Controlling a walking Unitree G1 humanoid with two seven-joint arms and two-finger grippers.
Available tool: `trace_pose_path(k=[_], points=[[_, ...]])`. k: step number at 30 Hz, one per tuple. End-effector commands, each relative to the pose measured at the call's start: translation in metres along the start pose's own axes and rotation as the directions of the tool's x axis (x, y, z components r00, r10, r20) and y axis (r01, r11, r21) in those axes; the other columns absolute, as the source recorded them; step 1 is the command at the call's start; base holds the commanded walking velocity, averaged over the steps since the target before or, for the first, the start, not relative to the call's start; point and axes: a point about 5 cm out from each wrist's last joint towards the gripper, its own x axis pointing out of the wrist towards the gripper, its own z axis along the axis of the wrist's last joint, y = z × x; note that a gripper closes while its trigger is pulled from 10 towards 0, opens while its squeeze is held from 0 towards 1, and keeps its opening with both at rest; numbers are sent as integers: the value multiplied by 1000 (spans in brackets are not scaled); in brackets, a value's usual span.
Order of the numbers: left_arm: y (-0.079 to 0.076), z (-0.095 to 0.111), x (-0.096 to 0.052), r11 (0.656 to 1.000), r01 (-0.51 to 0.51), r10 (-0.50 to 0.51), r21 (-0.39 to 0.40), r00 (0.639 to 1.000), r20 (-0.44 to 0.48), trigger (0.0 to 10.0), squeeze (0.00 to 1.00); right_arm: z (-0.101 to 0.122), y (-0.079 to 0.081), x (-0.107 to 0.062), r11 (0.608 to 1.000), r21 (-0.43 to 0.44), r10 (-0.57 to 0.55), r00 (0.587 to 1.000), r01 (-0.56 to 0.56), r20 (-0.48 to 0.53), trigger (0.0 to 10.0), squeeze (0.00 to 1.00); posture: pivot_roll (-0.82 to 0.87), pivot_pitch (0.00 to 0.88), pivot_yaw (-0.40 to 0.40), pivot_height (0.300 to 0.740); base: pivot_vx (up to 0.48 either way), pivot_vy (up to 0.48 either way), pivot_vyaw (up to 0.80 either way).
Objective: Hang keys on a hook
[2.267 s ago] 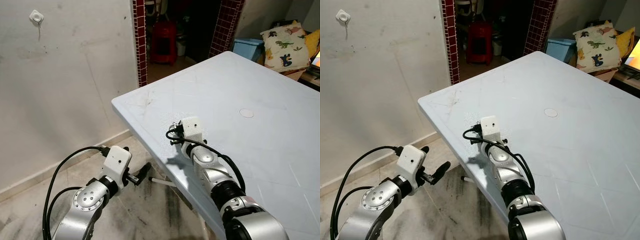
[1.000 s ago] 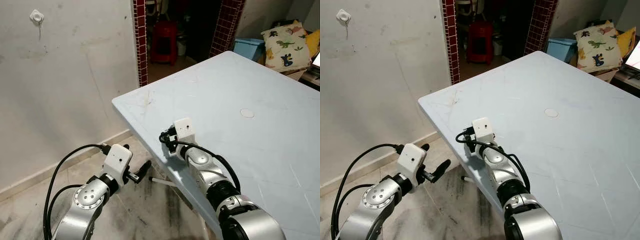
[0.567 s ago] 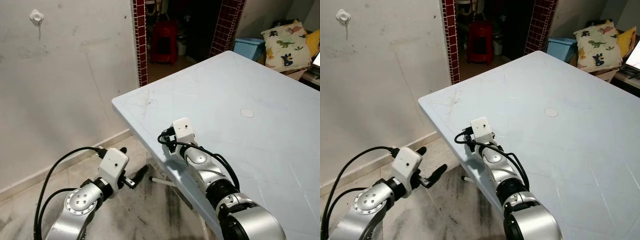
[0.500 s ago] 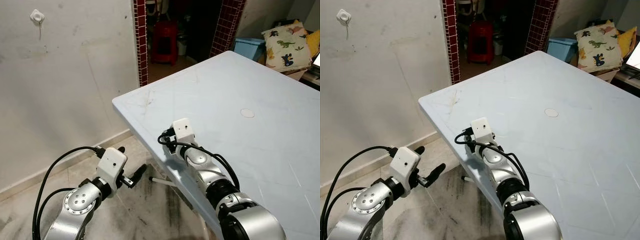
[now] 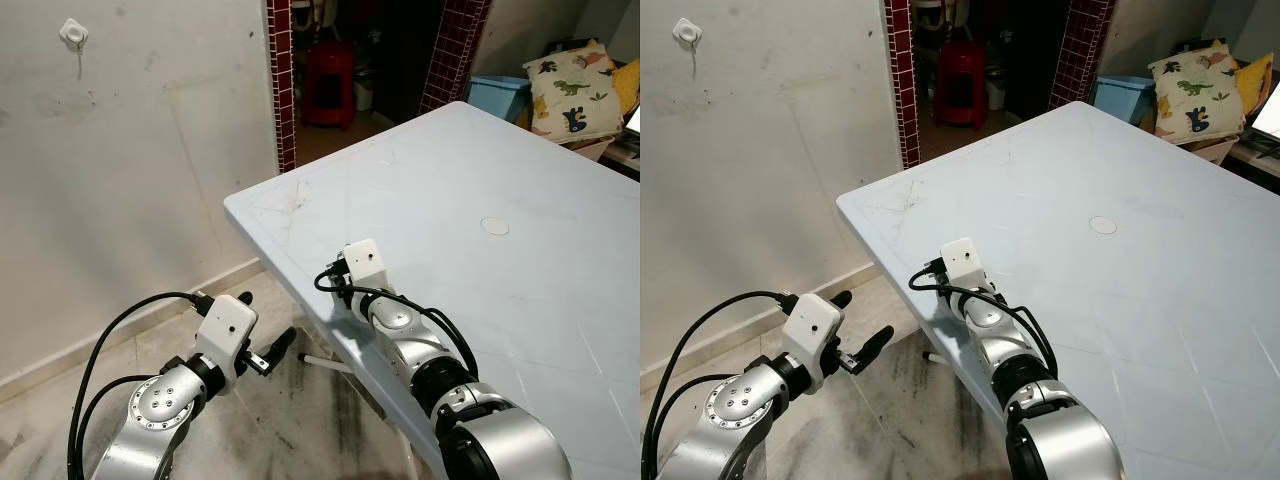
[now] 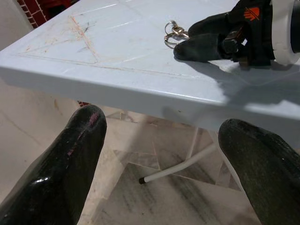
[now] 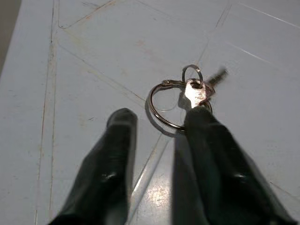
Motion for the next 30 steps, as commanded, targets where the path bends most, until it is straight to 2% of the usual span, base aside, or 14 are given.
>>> trace_pose_path(k=[1, 22, 27, 30], points=[[0, 4, -1, 1000, -6, 5, 17, 1000, 16, 10000, 0, 0, 1, 1, 1000, -8, 1, 1000, -1, -24, 0, 0, 122, 0, 4, 740, 0, 0, 0], [-4, 3, 1, 999, 3, -3, 36, 1000, 18, 10000, 0, -5, -4, 1, 999, 0, -46, 997, 46, -64, 0, 0, 121, 0, 2, 740, 0, 0, 0], [-3, 4, 2, 999, -2, 1, 39, 1000, 21, 10000, 0, -3, -7, 1, 998, 21, -65, 996, 66, -57, 0, 0, 117, 0, 5, 740, 0, 0, 0], [-2, 6, 3, 999, -16, 15, 44, 999, 36, 10000, 0, 1, -12, 1, 994, 61, -91, 995, 93, -33, 0, 0, 117, 0, 7, 740, 0, 0, 0]])
